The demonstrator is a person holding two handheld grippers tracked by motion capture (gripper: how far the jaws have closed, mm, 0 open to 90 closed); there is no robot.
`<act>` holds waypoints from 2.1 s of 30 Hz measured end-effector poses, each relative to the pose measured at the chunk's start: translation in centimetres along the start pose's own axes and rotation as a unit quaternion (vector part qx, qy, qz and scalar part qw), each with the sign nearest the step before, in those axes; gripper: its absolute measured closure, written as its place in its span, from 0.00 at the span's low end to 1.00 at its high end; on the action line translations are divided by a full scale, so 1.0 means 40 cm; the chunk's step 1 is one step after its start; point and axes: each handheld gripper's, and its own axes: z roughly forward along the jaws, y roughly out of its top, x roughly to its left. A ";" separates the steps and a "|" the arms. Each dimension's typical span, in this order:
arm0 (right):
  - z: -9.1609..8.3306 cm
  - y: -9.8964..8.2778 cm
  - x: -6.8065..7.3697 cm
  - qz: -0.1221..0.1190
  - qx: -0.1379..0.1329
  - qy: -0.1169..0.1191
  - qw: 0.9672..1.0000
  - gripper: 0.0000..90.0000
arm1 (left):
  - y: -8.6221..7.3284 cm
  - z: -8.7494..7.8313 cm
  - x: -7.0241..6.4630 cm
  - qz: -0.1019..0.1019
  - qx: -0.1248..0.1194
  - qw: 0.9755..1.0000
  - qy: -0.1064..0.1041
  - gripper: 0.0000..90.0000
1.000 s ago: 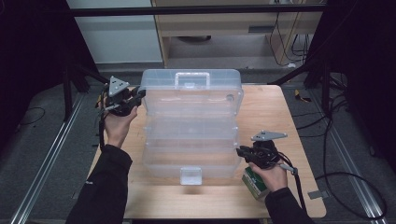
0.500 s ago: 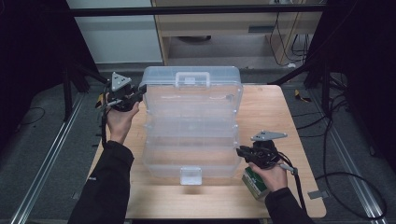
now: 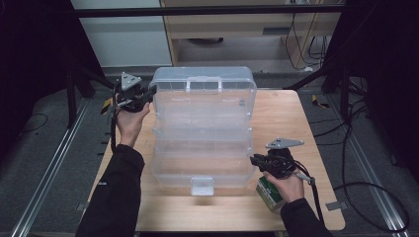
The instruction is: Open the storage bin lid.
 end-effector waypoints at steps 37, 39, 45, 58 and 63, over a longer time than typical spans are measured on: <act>0.000 -0.001 -0.004 0.006 0.002 0.006 1.000 0.85 | 0.014 0.119 0.032 -0.020 0.018 1.000 0.000 0.87; 0.001 -0.001 -0.004 0.006 0.001 0.007 1.000 0.85 | 0.013 0.125 0.035 -0.025 0.017 1.000 -0.002 0.87; 0.004 0.000 -0.007 0.012 0.003 0.008 1.000 0.84 | 0.013 0.141 0.039 -0.025 0.022 0.999 0.000 0.87; 0.005 0.001 -0.005 0.009 0.003 0.005 1.000 0.84 | 0.012 0.196 0.043 -0.029 0.041 0.999 0.013 0.86; 0.005 0.001 -0.004 0.008 0.003 0.005 1.000 0.83 | 0.007 0.213 0.046 -0.034 0.044 0.998 0.015 0.86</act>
